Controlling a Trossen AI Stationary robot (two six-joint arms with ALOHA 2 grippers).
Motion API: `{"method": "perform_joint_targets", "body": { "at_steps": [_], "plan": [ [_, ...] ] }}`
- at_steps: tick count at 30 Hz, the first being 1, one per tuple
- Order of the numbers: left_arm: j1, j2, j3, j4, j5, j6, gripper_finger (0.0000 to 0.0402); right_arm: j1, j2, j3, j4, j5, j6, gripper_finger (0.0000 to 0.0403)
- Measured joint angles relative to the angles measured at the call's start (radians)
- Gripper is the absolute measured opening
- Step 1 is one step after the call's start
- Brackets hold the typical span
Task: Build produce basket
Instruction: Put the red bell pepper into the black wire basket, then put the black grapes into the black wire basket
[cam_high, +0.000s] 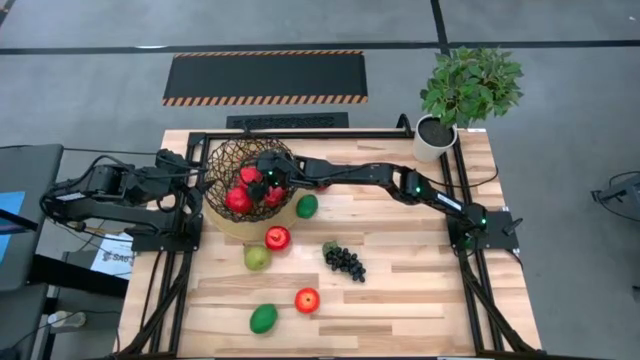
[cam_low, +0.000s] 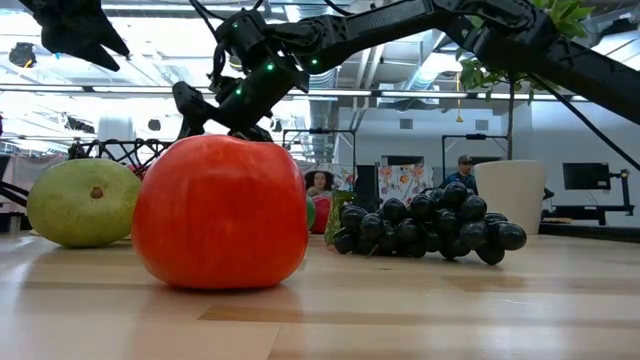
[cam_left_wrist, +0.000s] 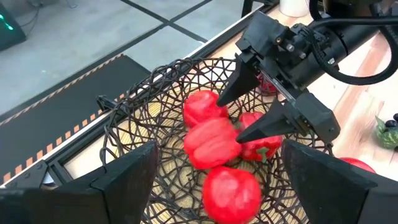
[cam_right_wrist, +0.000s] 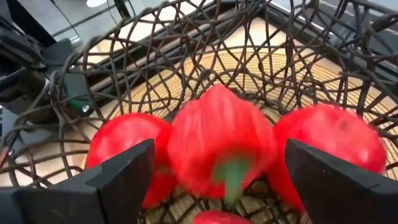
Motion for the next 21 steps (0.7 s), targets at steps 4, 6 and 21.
{"method": "perform_joint_targets", "body": {
  "at_steps": [4,6,21],
  "plan": [
    [0.000,0.000,0.000,0.000,0.000,0.000,0.0330,0.001,0.000,0.000,-0.002,0.000,-0.001,0.0374],
    [0.000,0.000,0.000,-0.001,0.000,0.000,0.0330,0.001,-0.011,-0.001,-0.012,0.000,-0.001,0.0374],
    [0.000,0.000,0.000,-0.002,0.010,0.000,0.0330,0.036,-0.376,0.001,-0.640,0.059,-0.018,0.0374]
  ]
}}
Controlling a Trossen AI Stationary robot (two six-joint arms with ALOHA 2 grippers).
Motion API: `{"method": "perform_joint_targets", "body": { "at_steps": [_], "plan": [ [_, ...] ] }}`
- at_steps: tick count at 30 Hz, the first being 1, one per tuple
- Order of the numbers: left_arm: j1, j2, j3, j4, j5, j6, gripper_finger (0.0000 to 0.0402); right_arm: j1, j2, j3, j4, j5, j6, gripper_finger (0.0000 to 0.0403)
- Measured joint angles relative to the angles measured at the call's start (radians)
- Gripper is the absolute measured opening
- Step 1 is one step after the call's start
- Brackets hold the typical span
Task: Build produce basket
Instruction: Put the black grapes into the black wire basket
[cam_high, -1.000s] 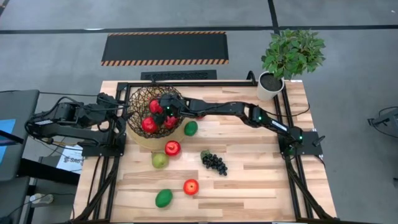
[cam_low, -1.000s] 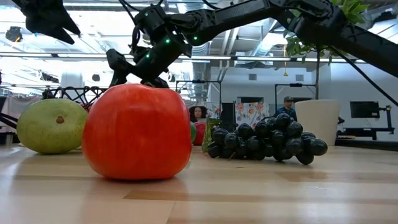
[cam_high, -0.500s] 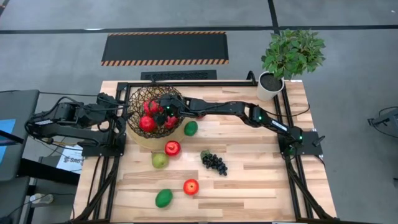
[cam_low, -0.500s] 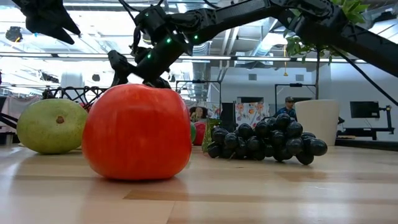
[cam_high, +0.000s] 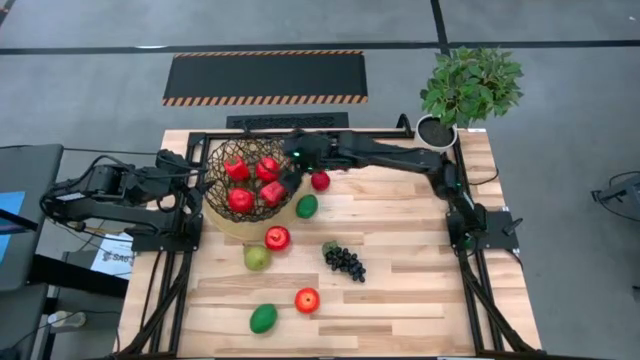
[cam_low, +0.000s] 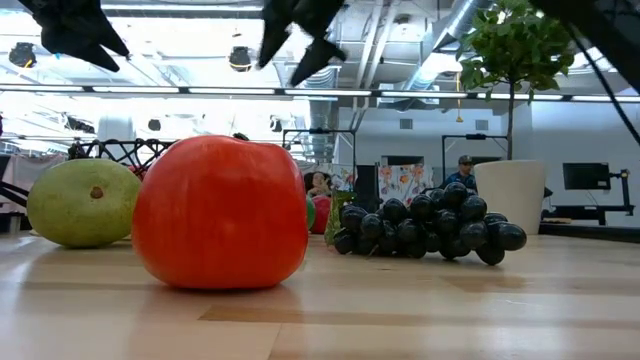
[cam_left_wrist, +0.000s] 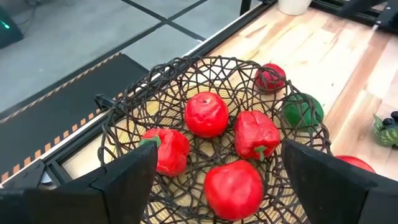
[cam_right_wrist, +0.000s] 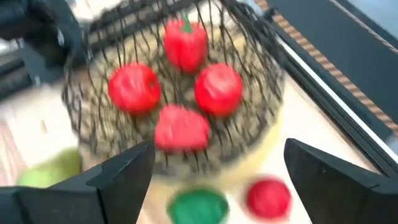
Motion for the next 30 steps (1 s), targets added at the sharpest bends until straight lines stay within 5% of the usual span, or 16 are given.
{"method": "perform_joint_targets", "body": {
  "at_steps": [13,30],
  "plan": [
    [0.000,0.000,0.000,0.002,0.000,-0.005,0.0330,0.219,-0.109,-0.001,-0.522,0.184,0.271,0.0374],
    [0.000,0.000,0.000,0.014,-0.009,-0.015,0.0330,0.533,0.043,-0.002,-0.567,0.077,0.610,0.0374]
  ]
}}
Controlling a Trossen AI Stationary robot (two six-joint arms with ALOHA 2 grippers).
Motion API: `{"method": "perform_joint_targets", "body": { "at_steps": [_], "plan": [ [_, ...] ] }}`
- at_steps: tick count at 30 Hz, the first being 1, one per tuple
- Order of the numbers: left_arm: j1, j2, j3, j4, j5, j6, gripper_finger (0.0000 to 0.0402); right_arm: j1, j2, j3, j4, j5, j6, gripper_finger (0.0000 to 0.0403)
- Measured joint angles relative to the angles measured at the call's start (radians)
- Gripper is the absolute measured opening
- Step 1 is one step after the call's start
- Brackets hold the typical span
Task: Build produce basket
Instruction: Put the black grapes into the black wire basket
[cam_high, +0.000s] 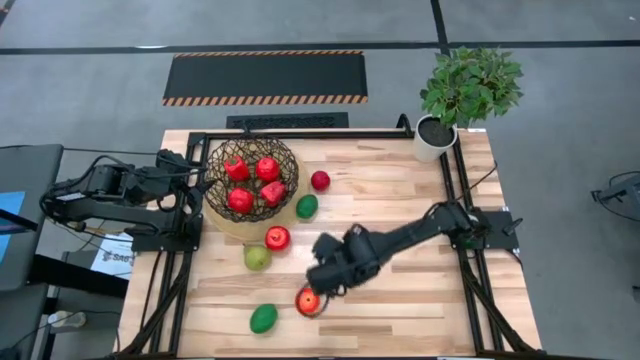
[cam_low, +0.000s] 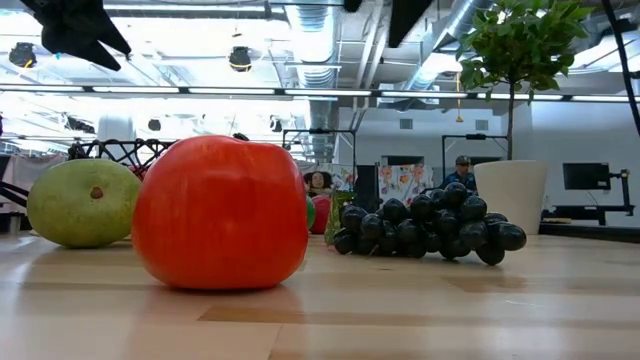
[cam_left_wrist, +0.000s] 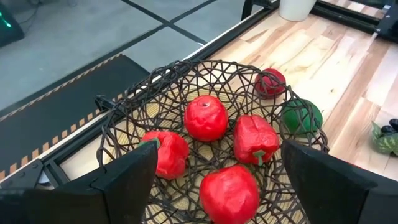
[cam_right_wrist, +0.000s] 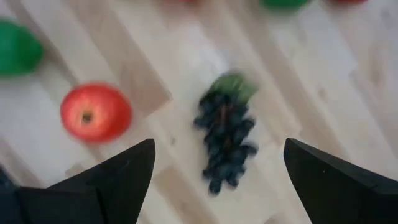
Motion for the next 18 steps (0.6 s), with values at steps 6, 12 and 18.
{"method": "perform_joint_targets", "body": {
  "at_steps": [6,12,18],
  "plan": [
    [0.000,0.000,0.000,0.006,-0.002,-0.006,0.0330,0.037,0.060,0.000,0.003,-0.056,0.090,0.0374],
    [0.000,0.000,0.000,0.006,-0.002,-0.008,0.0330,0.049,0.091,0.000,0.005,-0.061,0.091,0.0374],
    [0.000,0.000,0.000,0.006,-0.002,-0.013,0.0330,0.028,0.066,-0.001,0.000,-0.060,-0.015,0.0374]
  ]
}}
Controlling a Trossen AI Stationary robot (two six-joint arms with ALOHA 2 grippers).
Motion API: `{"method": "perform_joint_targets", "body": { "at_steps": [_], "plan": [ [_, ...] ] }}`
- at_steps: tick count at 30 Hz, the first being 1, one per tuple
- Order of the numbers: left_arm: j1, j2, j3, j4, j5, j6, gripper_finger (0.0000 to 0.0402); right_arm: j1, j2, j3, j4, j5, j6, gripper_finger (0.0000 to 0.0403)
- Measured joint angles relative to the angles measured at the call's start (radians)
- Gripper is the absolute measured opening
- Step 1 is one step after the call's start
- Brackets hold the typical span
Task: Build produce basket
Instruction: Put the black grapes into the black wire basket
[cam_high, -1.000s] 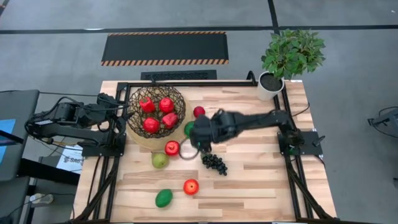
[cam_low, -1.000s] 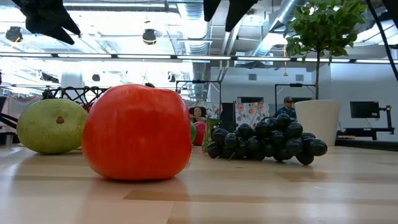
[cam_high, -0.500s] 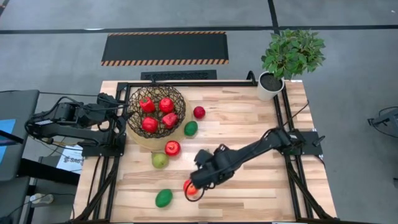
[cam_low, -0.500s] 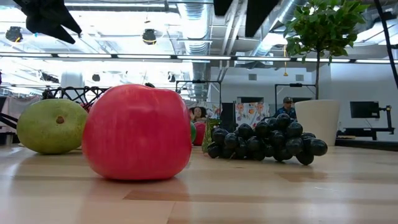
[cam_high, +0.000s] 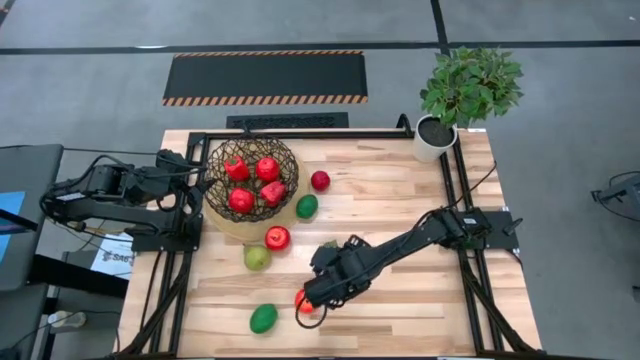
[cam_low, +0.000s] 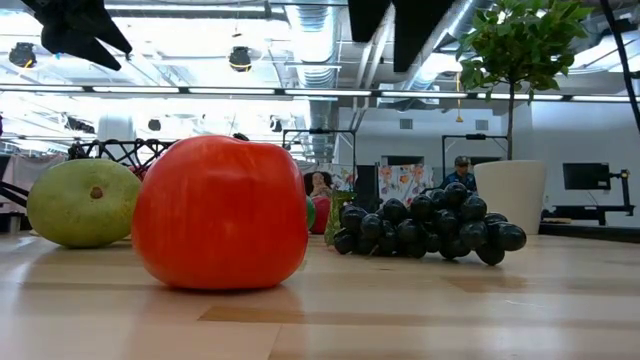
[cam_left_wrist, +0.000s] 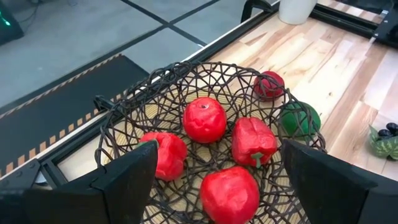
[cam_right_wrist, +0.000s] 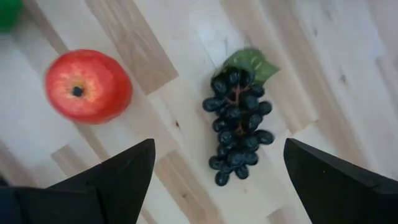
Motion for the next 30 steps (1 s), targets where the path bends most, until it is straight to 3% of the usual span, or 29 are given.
{"method": "perform_joint_targets", "body": {
  "at_steps": [11,15,20,24,30],
  "plan": [
    [0.000,0.000,0.000,-0.001,-0.008,-0.059,0.0330,-0.142,-0.171,0.001,0.000,0.061,-0.443,0.0374],
    [0.000,0.000,0.000,-0.001,-0.022,-0.069,0.0330,-0.213,-0.237,-0.002,0.001,0.062,-0.491,0.0367],
    [0.000,0.000,0.000,-0.001,-0.033,-0.031,0.0330,-0.238,-0.367,-0.126,0.000,0.093,-0.408,0.0352],
    [0.000,0.000,0.000,-0.001,-0.029,-0.021,0.0330,-0.217,-0.481,-0.351,0.000,0.163,-0.215,0.0345],
    [0.000,0.000,0.000,-0.013,-0.001,-0.021,0.0330,-0.153,-0.638,-0.744,0.115,0.155,-0.004,0.0342]
  ]
}}
